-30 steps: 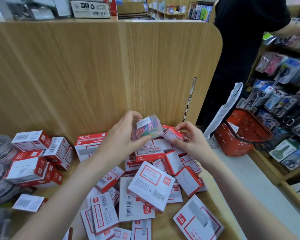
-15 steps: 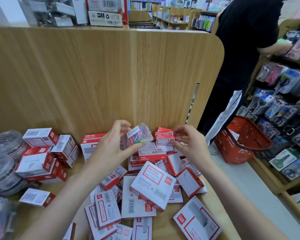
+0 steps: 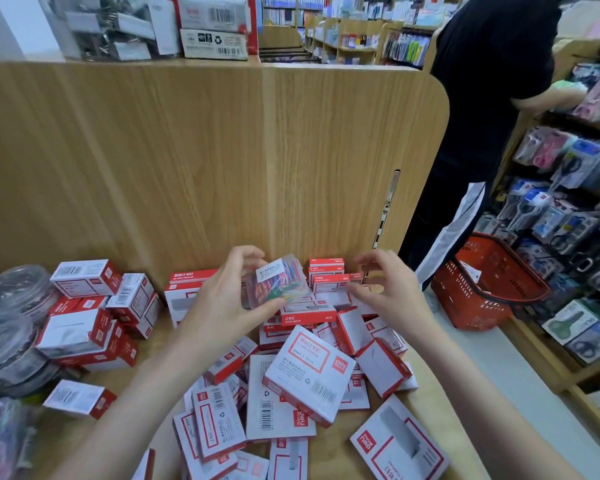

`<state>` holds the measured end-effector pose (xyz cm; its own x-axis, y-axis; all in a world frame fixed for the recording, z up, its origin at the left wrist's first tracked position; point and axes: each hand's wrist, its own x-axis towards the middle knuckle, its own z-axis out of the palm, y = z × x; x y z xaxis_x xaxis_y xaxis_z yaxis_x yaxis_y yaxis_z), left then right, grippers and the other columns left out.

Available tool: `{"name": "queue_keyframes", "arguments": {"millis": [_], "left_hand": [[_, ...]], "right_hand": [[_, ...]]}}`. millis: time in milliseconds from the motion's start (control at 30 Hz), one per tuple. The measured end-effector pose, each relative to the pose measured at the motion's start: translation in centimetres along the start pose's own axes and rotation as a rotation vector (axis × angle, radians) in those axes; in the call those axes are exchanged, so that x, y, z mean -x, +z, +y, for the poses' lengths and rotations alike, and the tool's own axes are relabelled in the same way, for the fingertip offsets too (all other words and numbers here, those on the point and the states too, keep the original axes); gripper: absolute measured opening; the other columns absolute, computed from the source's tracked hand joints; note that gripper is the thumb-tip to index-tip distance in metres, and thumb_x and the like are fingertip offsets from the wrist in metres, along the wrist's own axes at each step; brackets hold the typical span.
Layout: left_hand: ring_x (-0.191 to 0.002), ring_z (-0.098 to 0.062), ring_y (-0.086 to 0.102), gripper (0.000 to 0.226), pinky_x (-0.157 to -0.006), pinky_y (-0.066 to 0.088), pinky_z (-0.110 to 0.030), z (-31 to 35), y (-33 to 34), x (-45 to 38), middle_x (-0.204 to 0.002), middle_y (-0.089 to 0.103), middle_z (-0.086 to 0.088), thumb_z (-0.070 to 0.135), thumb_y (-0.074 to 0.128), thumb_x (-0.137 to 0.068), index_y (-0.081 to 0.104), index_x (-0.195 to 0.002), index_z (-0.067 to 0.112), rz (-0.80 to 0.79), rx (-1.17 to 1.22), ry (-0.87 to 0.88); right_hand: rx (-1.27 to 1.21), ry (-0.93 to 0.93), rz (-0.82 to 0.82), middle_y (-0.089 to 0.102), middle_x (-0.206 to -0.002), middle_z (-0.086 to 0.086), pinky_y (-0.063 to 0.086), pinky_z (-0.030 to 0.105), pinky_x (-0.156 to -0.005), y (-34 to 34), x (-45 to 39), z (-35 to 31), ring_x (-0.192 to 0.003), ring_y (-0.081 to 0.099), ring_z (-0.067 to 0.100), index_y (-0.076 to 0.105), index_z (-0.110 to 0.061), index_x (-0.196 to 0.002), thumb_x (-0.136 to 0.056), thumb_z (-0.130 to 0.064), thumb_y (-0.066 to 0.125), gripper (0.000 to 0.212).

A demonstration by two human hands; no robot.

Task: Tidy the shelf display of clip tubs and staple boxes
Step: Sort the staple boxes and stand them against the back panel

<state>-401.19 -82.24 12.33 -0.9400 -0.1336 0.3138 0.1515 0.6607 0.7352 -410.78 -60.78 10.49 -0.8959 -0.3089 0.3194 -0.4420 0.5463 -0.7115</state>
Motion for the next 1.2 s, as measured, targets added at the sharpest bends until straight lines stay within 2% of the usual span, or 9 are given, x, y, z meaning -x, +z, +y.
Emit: {"name": "queue_keyframes", "arguments": {"millis": [100, 200, 300, 467, 733, 867, 1033, 1133, 1200], "left_hand": [[-0.109, 0.005, 0.049, 0.056, -0.092, 0.046, -0.031, 0.3, -0.1, 0.4, -0.11, 0.053, 0.02, 0.032, 0.077, -0.068, 0.038, -0.106, 0.041, 0.043, 0.017, 0.039], [-0.108, 0.002, 0.051, 0.054, -0.089, 0.047, -0.027, 0.7, -0.5, 1.3, -0.11, 0.055, 0.015, 0.027, 0.079, -0.069, 0.045, -0.111, 0.028, 0.129, 0.015, 0.094], [-0.11, 0.0, 0.051, 0.053, -0.088, 0.048, -0.025, 0.8, -1.8, 3.1, -0.112, 0.055, 0.013, 0.028, 0.078, -0.072, 0.047, -0.114, 0.023, 0.176, 0.034, 0.083], [-0.102, 0.01, 0.047, 0.036, -0.083, 0.034, -0.006, 0.1, -5.8, 7.3, -0.108, 0.053, 0.015, 0.033, 0.059, -0.079, 0.049, -0.113, 0.024, 0.337, -0.162, 0.114], [-0.096, -0.017, 0.052, 0.022, -0.086, 0.037, -0.028, -1.6, -11.0, 15.2, -0.101, 0.056, 0.008, 0.018, 0.046, -0.082, 0.059, -0.099, 0.013, 0.669, -0.452, -0.09], [-0.103, -0.021, 0.05, 0.026, -0.089, 0.026, -0.023, -2.3, -12.9, 19.2, -0.106, 0.053, 0.008, 0.022, 0.044, -0.079, 0.059, -0.099, 0.015, 0.755, -0.582, -0.265], [-0.108, -0.032, 0.049, 0.036, -0.091, 0.025, -0.026, -4.0, -13.9, 22.0, -0.116, 0.054, -0.006, 0.027, 0.041, -0.077, 0.059, -0.105, 0.012, 0.732, -0.618, -0.395], [-0.109, -0.032, 0.049, 0.039, -0.094, 0.027, -0.028, -4.9, -14.1, 22.7, -0.116, 0.055, -0.008, 0.026, 0.04, -0.077, 0.059, -0.107, 0.01, 0.695, -0.606, -0.403], [-0.108, -0.03, 0.049, 0.038, -0.095, 0.027, -0.026, -4.9, -14.2, 22.9, -0.115, 0.055, -0.008, 0.024, 0.041, -0.077, 0.059, -0.106, 0.009, 0.705, -0.592, -0.381]], "right_hand": [[-0.221, -0.087, -0.016, 0.058, -0.093, -0.01, 0.051, 0.022, -0.079, -0.9, 0.1, -2.8, -0.085, 0.059, 0.003, 0.056, -0.021, -0.093, -0.079, -0.024, 0.069, 0.02], [-0.427, -0.055, -0.304, 0.063, -0.101, -0.004, 0.052, 0.024, -0.077, -0.7, 0.1, -6.4, -0.086, 0.063, 0.01, 0.055, -0.024, -0.105, -0.073, -0.035, 0.067, 0.035], [-0.571, -0.084, -0.508, 0.062, -0.101, 0.002, 0.054, 0.029, -0.07, 1.1, 0.0, -8.9, -0.077, 0.062, 0.017, 0.052, -0.014, -0.115, -0.079, -0.012, 0.068, 0.04], [-0.664, -0.172, -0.531, 0.062, -0.092, -0.002, 0.053, 0.029, -0.068, 4.2, -0.4, -11.5, -0.079, 0.058, 0.013, 0.054, -0.013, -0.105, -0.079, 0.01, 0.062, 0.036], [-0.611, -0.391, -0.554, 0.06, -0.092, -0.01, 0.05, 0.024, -0.068, 10.9, 2.6, -17.9, -0.085, 0.056, 0.004, 0.053, -0.027, -0.09, -0.072, 0.002, 0.072, 0.039], [-0.452, -0.748, -0.436, 0.057, -0.092, -0.003, 0.048, 0.027, -0.075, 14.7, 5.3, -20.6, -0.088, 0.052, 0.008, 0.056, -0.014, -0.094, -0.072, -0.003, 0.066, 0.027], [-0.162, -1.131, -0.336, 0.058, -0.091, 0.013, 0.038, 0.027, -0.075, 19.2, 8.0, -22.1, -0.087, 0.042, 0.023, 0.055, -0.004, -0.095, -0.069, 0.002, 0.052, 0.027], [-0.034, -1.137, -0.417, 0.055, -0.098, 0.012, 0.038, 0.026, -0.069, 20.4, 9.0, -21.3, -0.091, 0.04, 0.022, 0.057, -0.006, -0.095, -0.07, -0.004, 0.056, 0.024], [-0.048, -1.1, -0.512, 0.054, -0.103, 0.013, 0.037, 0.026, -0.074, 20.2, 8.9, -20.9, -0.094, 0.04, 0.022, 0.058, -0.006, -0.097, -0.07, -0.007, 0.064, 0.027]]}}
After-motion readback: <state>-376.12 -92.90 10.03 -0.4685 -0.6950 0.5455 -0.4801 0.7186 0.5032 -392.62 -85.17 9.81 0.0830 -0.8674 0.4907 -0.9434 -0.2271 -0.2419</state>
